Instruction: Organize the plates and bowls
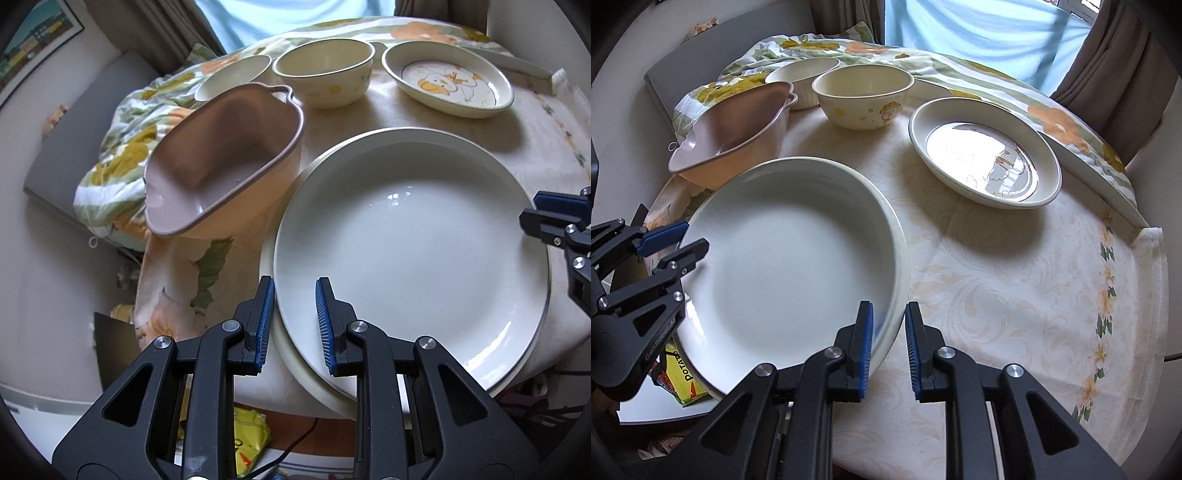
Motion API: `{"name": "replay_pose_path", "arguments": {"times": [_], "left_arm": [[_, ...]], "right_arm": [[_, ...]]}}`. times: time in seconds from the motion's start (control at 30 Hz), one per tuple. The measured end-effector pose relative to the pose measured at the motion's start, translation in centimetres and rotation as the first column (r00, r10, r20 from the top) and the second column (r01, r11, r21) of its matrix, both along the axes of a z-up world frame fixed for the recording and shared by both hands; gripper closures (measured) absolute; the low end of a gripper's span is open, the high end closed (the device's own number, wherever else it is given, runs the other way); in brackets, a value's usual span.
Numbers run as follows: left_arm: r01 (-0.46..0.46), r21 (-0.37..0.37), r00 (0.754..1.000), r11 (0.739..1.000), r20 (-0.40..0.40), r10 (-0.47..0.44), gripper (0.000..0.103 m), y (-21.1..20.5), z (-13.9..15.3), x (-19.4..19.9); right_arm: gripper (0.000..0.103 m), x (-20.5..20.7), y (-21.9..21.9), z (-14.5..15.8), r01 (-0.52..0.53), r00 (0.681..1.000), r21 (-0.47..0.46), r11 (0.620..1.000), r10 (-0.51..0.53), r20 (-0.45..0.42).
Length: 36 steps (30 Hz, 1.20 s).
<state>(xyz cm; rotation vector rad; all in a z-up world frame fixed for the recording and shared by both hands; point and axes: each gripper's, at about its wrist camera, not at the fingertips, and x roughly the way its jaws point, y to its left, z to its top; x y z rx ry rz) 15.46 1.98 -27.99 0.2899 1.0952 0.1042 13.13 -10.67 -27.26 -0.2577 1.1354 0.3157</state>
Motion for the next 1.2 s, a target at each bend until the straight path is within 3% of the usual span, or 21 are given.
{"name": "replay_pose_path", "arguments": {"times": [0.4,0.43,0.5,0.53,0.57,0.6,0.73,0.87,1.0,1.03,1.07,1.1,1.2], "left_arm": [[-0.009,0.009,1.000,1.000,-0.012,0.009,0.080,-0.2,-0.1,0.3],[-0.006,0.009,1.000,1.000,-0.015,0.006,0.076,-0.3,-0.2,0.3],[0.003,-0.009,1.000,1.000,-0.029,-0.003,0.054,-0.6,-0.3,0.4],[0.000,-0.012,1.000,1.000,-0.028,-0.001,0.031,-0.6,-0.3,0.4],[-0.002,-0.014,1.000,1.000,-0.016,0.002,0.022,-0.7,-0.2,0.3],[-0.001,-0.015,1.000,1.000,0.001,0.001,0.022,-0.8,0.1,0.1],[-0.007,-0.021,1.000,1.000,0.009,0.007,0.022,-1.0,1.0,0.0],[-0.023,-0.053,0.999,0.998,0.045,0.025,0.022,-1.6,4.0,0.0],[-0.041,-0.208,0.994,0.977,0.089,0.061,0.020,-2.7,9.2,0.5],[-0.045,-0.247,0.992,0.968,0.103,0.072,0.011,-3.1,10.3,0.9],[-0.047,-0.268,0.990,0.962,0.113,0.080,0.000,-3.4,10.9,1.2],[-0.047,-0.299,0.987,0.953,0.131,0.090,0.000,-3.8,11.7,1.6],[-0.024,-0.396,0.988,0.918,0.130,0.082,0.000,-5.6,12.1,4.1]], "right_arm": [[0.087,0.1,-0.2,0.0,0.005,1.000,0.015,1.000,-0.005,-0.010],[0.087,0.2,-0.3,0.0,0.007,1.000,0.021,1.000,-0.007,-0.016],[0.082,0.3,-0.6,-0.2,0.013,0.999,0.047,0.999,-0.011,-0.032],[0.078,0.4,-0.8,-0.3,0.019,0.999,0.063,0.998,-0.017,-0.041],[0.068,0.4,-1.0,-0.4,0.028,0.999,0.078,0.997,-0.024,-0.049],[0.056,0.3,-1.3,-0.3,0.037,0.998,0.093,0.995,-0.032,-0.052],[0.054,0.2,-2.7,0.3,0.067,0.997,0.139,0.988,-0.060,-0.054],[0.054,0.2,-5.5,2.8,0.089,0.996,0.183,0.979,-0.088,-0.012],[0.052,0.7,-9.0,6.2,0.079,0.995,0.256,0.963,-0.092,0.037],[0.048,0.9,-9.9,7.1,0.070,0.995,0.269,0.961,-0.087,0.053],[0.026,1.2,-10.9,8.2,0.058,0.994,0.289,0.956,-0.083,0.077],[0.001,1.4,-11.7,8.9,0.045,0.992,0.310,0.950,-0.080,0.099],[0.000,2.8,-14.3,10.9,0.013,0.986,0.360,0.933,-0.072,0.149]]}}
